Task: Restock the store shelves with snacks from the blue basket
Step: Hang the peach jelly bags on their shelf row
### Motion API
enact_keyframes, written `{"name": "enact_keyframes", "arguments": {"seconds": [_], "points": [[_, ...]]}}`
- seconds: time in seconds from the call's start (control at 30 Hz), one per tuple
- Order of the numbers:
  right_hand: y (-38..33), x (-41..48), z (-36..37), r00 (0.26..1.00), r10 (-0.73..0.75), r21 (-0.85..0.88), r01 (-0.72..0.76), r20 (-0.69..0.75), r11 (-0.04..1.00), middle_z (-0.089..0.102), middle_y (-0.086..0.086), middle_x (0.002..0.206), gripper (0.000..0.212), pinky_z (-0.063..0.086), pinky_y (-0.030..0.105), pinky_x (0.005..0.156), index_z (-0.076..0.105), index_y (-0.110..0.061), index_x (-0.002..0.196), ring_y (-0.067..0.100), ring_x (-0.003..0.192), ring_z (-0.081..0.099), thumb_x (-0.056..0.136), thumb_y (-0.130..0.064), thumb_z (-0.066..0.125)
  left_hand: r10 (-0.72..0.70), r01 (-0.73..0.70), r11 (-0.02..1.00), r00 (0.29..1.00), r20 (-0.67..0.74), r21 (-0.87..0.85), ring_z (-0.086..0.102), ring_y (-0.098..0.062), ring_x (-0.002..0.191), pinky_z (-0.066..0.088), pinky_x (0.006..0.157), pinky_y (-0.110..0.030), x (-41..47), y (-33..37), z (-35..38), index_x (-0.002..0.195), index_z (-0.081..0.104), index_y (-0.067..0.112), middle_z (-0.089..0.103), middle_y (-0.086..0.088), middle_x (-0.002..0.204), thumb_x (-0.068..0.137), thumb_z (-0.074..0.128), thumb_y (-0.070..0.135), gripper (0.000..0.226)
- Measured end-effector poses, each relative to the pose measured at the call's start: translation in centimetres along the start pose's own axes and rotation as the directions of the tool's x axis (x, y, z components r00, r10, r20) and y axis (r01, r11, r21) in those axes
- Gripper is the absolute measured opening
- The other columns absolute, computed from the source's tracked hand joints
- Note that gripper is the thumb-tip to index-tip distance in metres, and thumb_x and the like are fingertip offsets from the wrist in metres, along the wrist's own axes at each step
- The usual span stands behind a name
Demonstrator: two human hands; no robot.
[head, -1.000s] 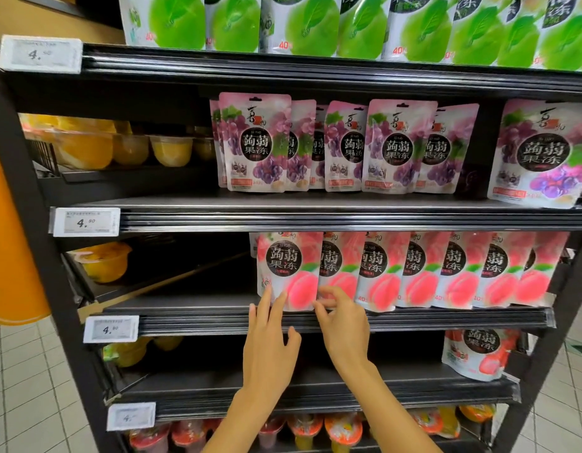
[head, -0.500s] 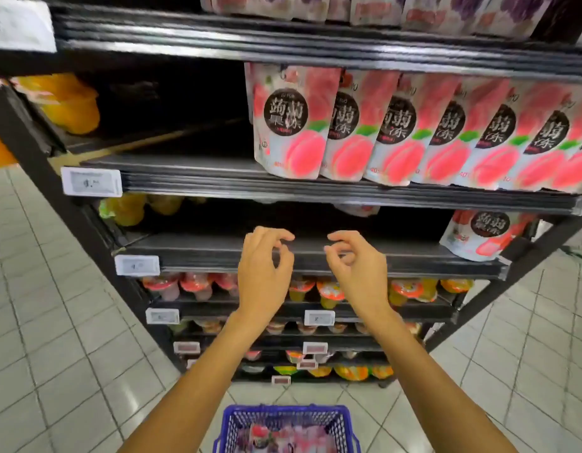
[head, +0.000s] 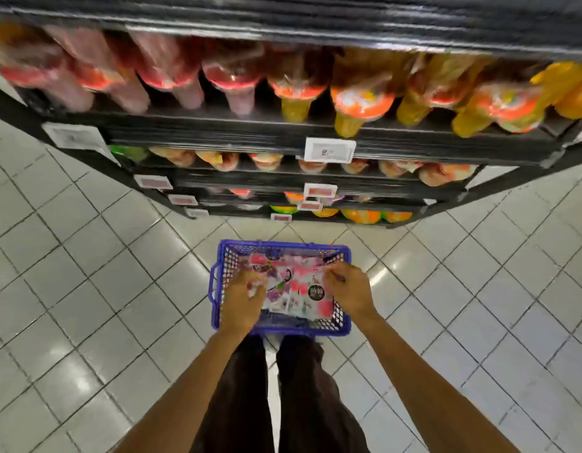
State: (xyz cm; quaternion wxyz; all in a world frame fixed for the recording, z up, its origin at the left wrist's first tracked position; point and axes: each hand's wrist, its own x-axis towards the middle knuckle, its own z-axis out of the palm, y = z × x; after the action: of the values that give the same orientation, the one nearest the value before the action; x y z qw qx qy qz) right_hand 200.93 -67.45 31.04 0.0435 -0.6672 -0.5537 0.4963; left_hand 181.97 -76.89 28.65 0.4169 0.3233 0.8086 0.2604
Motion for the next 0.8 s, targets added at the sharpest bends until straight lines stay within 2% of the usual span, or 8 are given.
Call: {"name": "enact_keyframes", "arguments": {"seconds": [0.07, 0.17, 0.3, 0.37, 0.43, 0.6, 0.77, 0.8], "points": [[4.3, 1.8, 2.6, 0.997, 0.077, 0.01, -0.077, 0.002, 0.997, 0.071, 0.024, 0.099, 0.012, 0.044, 0.009, 0.068, 0.071, 0.01, 0.095, 0.018, 0.077, 0.061, 0.09, 0.003, 0.062, -0.114, 0.113, 0.993, 0.993, 0.034, 0.027, 0.063, -0.027, 0.094, 0.045, 0.078, -0.027, 1.1, -4.9, 2.5, 0.104, 0.066, 0.001, 0.067, -0.013, 0.108, 0.088, 0.063, 0.001, 0.017], [10.9, 5.0, 6.8, 0.976, 0.22, -0.036, -0.22, -0.008, 0.975, 0.07, 0.019, 0.11, 0.017, 0.049, 0.03, 0.08, 0.072, -0.001, 0.104, 0.033, 0.099, 0.065, 0.094, -0.008, 0.06, -0.212, 0.209, 0.976, 0.975, 0.062, 0.062, 0.064, -0.03, 0.097, 0.044, 0.08, -0.027, 3.1, -11.8, 6.0, 0.102, 0.068, 0.002, 0.068, -0.014, 0.104, 0.088, 0.062, 0.003, 0.015], [18.6, 10.9, 12.4, 0.931, 0.365, -0.132, -0.364, -0.015, 0.922, 0.066, 0.026, 0.116, 0.025, 0.05, 0.043, 0.089, 0.066, 0.002, 0.113, 0.041, 0.108, 0.062, 0.098, -0.01, 0.05, -0.217, 0.194, 0.968, 0.965, 0.149, 0.156, 0.066, -0.037, 0.095, 0.052, 0.085, -0.047, 7.2, -19.4, 11.2, 0.098, 0.068, -0.006, 0.069, -0.023, 0.102, 0.086, 0.053, 0.008, 0.024], [22.2, 14.0, 15.1, 0.923, 0.386, -0.163, -0.38, 0.003, 0.91, 0.066, 0.025, 0.117, 0.024, 0.049, 0.044, 0.094, 0.065, 0.002, 0.112, 0.04, 0.11, 0.062, 0.097, -0.009, 0.05, -0.246, 0.208, 0.959, 0.948, 0.201, 0.192, 0.066, -0.034, 0.099, 0.05, 0.087, -0.039, 9.9, -22.3, 14.2, 0.106, 0.069, -0.001, 0.069, -0.018, 0.11, 0.091, 0.055, 0.011, 0.025], [25.7, 16.6, 17.5, 0.911, 0.412, -0.191, -0.404, 0.001, 0.894, 0.066, 0.024, 0.114, 0.022, 0.049, 0.039, 0.087, 0.064, 0.0, 0.112, 0.039, 0.108, 0.062, 0.094, -0.009, 0.054, -0.272, 0.225, 0.953, 0.932, 0.241, 0.205, 0.067, -0.031, 0.101, 0.048, 0.084, -0.033, 12.5, -24.9, 17.4, 0.114, 0.067, 0.006, 0.07, -0.014, 0.113, 0.095, 0.057, 0.012, 0.023], [31.7, 21.6, 22.3, 0.915, 0.399, -0.233, -0.4, -0.055, 0.886, 0.067, 0.019, 0.097, 0.024, 0.039, 0.031, 0.062, 0.062, -0.004, 0.109, 0.036, 0.091, 0.065, 0.087, -0.015, 0.064, -0.345, 0.275, 0.933, 0.867, 0.361, 0.232, 0.064, -0.038, 0.098, 0.047, 0.081, -0.043, 15.9, -29.4, 26.2, 0.125, 0.055, 0.004, 0.067, -0.021, 0.108, 0.097, 0.054, 0.017, 0.03], [34.4, 24.3, 25.5, 0.861, 0.473, -0.307, -0.508, -0.187, 0.805, 0.05, 0.022, 0.135, 0.069, 0.042, 0.043, 0.099, 0.043, 0.002, 0.136, 0.039, 0.124, 0.048, 0.087, -0.04, 0.068, -0.325, 0.302, 0.944, 0.919, 0.225, 0.13, 0.049, -0.014, 0.077, 0.04, 0.07, -0.032, 17.1, -31.5, 32.0, 0.095, 0.059, 0.009, 0.051, 0.006, 0.078, 0.095, 0.059, 0.015, 0.006], [34.5, 24.3, 25.9, 0.845, 0.494, -0.298, -0.534, -0.204, 0.791, 0.047, 0.022, 0.138, 0.075, 0.04, 0.044, 0.102, 0.039, 0.002, 0.139, 0.039, 0.126, 0.046, 0.086, -0.041, 0.068, -0.344, 0.333, 0.939, 0.92, 0.187, 0.085, 0.051, -0.009, 0.071, 0.035, 0.061, -0.026, 17.6, -31.8, 32.4, 0.081, 0.052, 0.016, 0.05, 0.013, 0.067, 0.093, 0.063, 0.015, 0.016]]}}
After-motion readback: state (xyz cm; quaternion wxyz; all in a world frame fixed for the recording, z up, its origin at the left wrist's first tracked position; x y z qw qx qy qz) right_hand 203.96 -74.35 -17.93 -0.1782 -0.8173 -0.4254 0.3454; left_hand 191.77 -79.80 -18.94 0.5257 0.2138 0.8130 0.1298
